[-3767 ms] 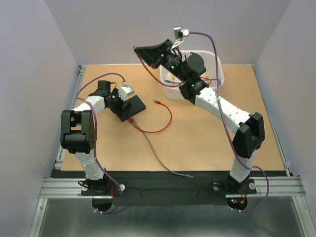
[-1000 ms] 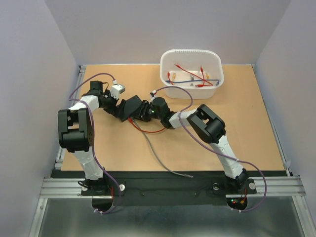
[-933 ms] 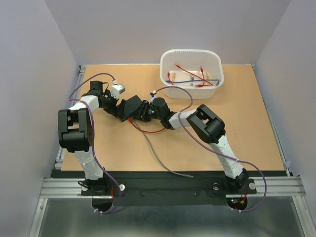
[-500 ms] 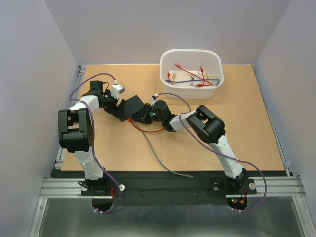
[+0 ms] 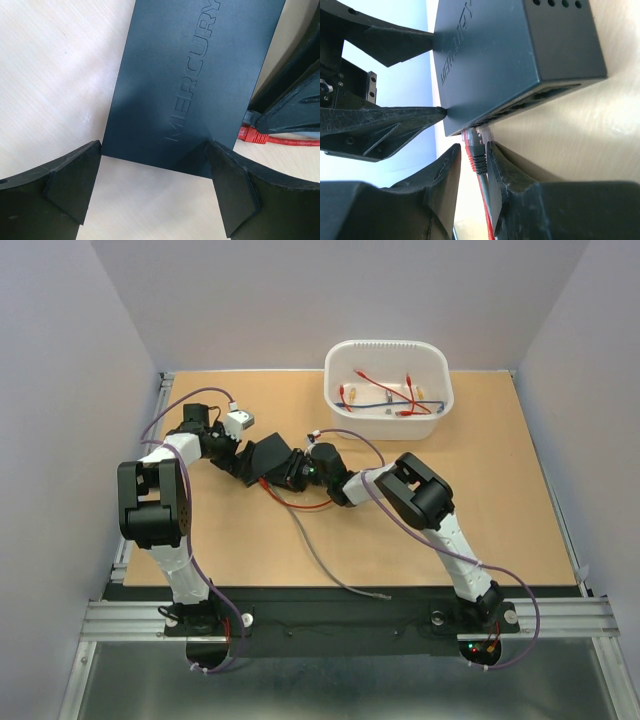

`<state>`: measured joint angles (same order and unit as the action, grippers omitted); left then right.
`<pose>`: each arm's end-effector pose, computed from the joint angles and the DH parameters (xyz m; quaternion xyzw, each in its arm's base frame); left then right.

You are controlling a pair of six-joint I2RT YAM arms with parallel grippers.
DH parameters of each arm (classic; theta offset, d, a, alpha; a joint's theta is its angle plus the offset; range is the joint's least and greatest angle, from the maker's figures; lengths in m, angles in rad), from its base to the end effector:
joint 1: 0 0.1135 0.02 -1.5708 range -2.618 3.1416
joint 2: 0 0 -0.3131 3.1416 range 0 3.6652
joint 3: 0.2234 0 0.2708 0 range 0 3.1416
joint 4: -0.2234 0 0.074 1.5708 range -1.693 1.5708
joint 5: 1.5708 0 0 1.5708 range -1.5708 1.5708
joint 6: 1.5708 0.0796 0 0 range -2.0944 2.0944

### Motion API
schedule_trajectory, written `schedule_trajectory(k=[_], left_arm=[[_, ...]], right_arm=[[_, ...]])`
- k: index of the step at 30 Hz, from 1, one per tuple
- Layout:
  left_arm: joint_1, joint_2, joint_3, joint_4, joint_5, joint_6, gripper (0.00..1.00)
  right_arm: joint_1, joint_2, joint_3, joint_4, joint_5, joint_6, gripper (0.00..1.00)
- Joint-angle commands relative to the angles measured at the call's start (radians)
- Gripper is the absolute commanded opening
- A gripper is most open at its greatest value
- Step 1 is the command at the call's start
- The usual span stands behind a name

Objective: Pull the plug from the switch port

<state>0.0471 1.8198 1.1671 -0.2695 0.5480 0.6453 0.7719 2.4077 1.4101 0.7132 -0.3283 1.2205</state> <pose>0.4306 -0.0212 0.1911 0.3513 0.8466 -0.1372 0.3756 0.4045 0.4295 0.0920 0.0800 0.7914 0.5677 0.2118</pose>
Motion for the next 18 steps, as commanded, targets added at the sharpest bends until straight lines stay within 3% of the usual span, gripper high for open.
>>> schedule_trajectory(k=[1, 10, 15, 18], left_arm=[[-0.019, 0.026, 0.003, -0.014, -0.002, 0.014, 0.97], [-0.026, 0.026, -0.003, -0.013, -0.002, 0.016, 0.97], [-0.030, 0.029, -0.007, -0.013, 0.000, 0.016, 0.97], [-0.030, 0.024, -0.012, -0.013, 0.003, 0.017, 0.97]], right_arm=[[0.010, 0.059, 0.020, -0.040, 0.038, 0.007, 0.33], [0.010, 0.068, 0.032, -0.035, 0.077, 0.020, 0.24], [0.006, 0.076, 0.024, -0.035, 0.092, 0.036, 0.03], [0.004, 0.077, 0.010, -0.034, 0.089, 0.037, 0.00]])
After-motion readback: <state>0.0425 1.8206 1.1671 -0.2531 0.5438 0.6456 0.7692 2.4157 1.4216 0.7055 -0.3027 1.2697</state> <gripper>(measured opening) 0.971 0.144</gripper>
